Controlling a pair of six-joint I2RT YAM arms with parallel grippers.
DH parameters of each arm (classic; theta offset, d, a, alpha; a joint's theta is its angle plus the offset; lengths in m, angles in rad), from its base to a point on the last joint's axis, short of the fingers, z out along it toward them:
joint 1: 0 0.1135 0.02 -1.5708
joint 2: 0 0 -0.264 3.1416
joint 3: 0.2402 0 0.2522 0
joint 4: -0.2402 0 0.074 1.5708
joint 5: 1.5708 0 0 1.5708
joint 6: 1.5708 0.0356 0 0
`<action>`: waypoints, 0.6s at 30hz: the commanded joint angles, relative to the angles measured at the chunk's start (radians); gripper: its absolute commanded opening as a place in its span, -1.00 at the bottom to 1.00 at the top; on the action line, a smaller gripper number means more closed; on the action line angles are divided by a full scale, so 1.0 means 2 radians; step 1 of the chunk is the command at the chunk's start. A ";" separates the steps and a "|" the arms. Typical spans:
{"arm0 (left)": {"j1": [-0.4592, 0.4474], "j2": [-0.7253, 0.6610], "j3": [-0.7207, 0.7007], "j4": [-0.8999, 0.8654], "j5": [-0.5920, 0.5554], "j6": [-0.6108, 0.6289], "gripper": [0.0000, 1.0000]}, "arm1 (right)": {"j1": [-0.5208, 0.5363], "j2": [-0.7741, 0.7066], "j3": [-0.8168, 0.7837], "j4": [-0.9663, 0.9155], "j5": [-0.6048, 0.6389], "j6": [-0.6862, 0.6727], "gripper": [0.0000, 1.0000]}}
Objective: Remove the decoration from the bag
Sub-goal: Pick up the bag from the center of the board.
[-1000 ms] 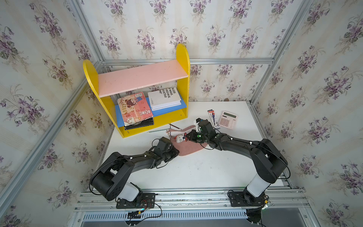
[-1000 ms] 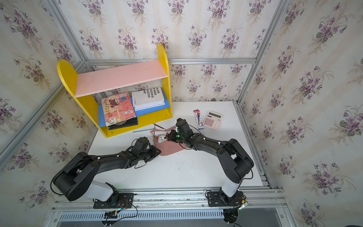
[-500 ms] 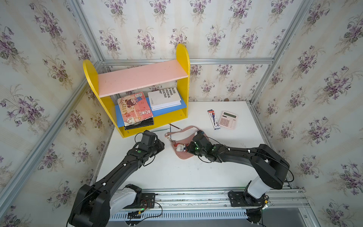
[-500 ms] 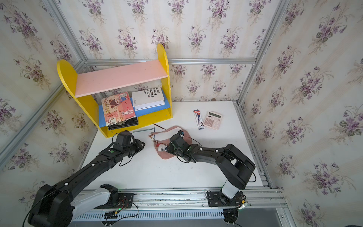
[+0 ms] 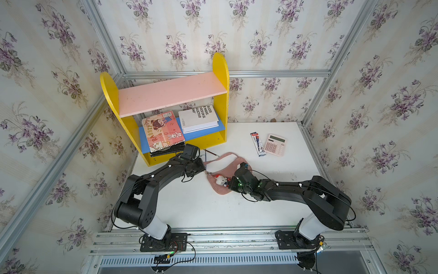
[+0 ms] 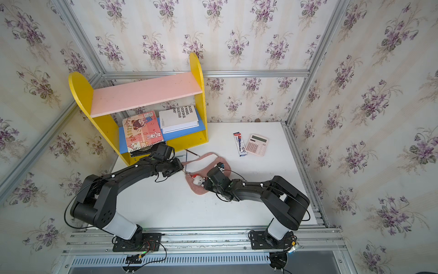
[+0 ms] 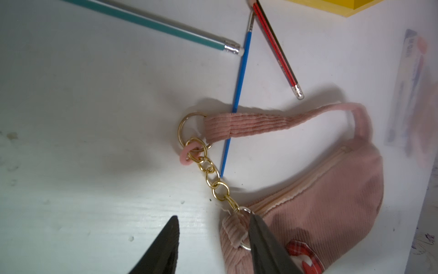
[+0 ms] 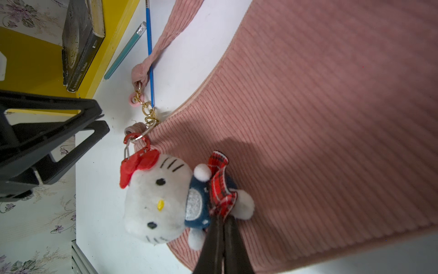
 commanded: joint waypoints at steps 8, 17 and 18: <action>-0.007 0.077 0.057 -0.035 -0.090 0.054 -0.11 | 0.001 0.002 0.000 0.014 0.000 -0.002 -1.00; -0.011 0.117 0.071 -0.008 -0.077 0.058 -0.37 | 0.000 -0.002 -0.002 0.013 0.001 -0.004 -1.00; -0.011 0.117 0.070 -0.006 -0.074 0.058 -0.41 | 0.001 -0.003 -0.001 0.012 0.002 -0.004 -1.00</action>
